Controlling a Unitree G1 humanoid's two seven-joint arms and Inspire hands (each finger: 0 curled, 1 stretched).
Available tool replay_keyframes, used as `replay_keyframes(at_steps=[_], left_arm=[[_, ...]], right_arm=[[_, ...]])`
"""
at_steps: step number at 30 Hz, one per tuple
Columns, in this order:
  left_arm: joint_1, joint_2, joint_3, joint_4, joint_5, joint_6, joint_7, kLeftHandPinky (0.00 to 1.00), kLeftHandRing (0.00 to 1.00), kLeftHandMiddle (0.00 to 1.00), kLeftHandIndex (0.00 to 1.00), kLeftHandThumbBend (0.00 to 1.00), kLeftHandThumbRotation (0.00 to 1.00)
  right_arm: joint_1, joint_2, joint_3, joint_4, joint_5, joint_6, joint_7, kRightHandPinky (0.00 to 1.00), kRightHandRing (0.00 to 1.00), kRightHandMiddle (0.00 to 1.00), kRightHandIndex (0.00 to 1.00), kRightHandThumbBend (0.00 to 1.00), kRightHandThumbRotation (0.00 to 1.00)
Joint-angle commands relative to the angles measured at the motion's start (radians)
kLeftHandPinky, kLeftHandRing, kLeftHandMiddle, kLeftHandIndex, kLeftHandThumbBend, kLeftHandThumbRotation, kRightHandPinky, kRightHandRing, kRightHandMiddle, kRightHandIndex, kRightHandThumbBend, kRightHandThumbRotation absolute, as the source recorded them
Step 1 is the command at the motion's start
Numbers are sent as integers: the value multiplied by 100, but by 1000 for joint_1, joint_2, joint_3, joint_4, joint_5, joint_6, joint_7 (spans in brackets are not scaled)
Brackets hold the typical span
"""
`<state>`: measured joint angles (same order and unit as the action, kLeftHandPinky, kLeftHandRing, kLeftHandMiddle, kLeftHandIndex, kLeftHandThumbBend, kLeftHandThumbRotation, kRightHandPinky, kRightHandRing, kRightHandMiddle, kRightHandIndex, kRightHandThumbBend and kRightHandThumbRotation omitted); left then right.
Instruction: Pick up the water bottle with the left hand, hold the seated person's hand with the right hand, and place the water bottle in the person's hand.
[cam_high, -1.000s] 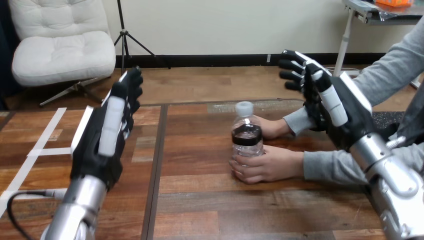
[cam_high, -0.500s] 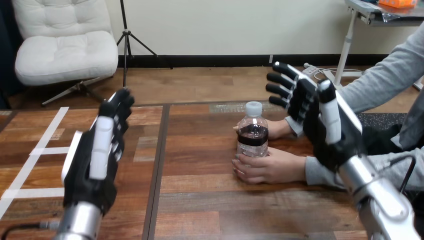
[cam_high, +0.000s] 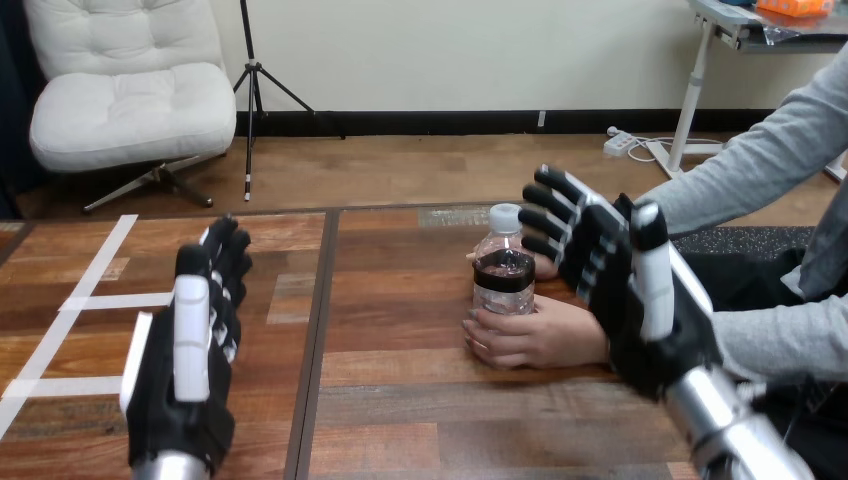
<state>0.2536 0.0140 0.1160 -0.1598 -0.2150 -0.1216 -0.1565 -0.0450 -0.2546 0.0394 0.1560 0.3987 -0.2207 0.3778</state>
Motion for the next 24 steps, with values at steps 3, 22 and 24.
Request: replay_keyframes(at_steps=[3, 22, 24], left_arm=[[-21, -36, -79, -125, 27, -137, -21, 100, 95, 93, 91, 73, 98], [-32, -20, -105, -126, 45, -154, -17, 100, 97, 95, 94, 73, 97], [-32, -20, -107, -128, 47, -153, -15, 100, 98, 95, 94, 73, 97]], right_arm=[[93, 76, 26, -319, 35, 32, -42, 96, 94, 93, 93, 93, 100], [174, 130, 36, -400, 26, 53, -39, 100, 97, 96, 94, 95, 100], [173, 133, 32, -402, 28, 57, -36, 100, 97, 96, 94, 95, 100]])
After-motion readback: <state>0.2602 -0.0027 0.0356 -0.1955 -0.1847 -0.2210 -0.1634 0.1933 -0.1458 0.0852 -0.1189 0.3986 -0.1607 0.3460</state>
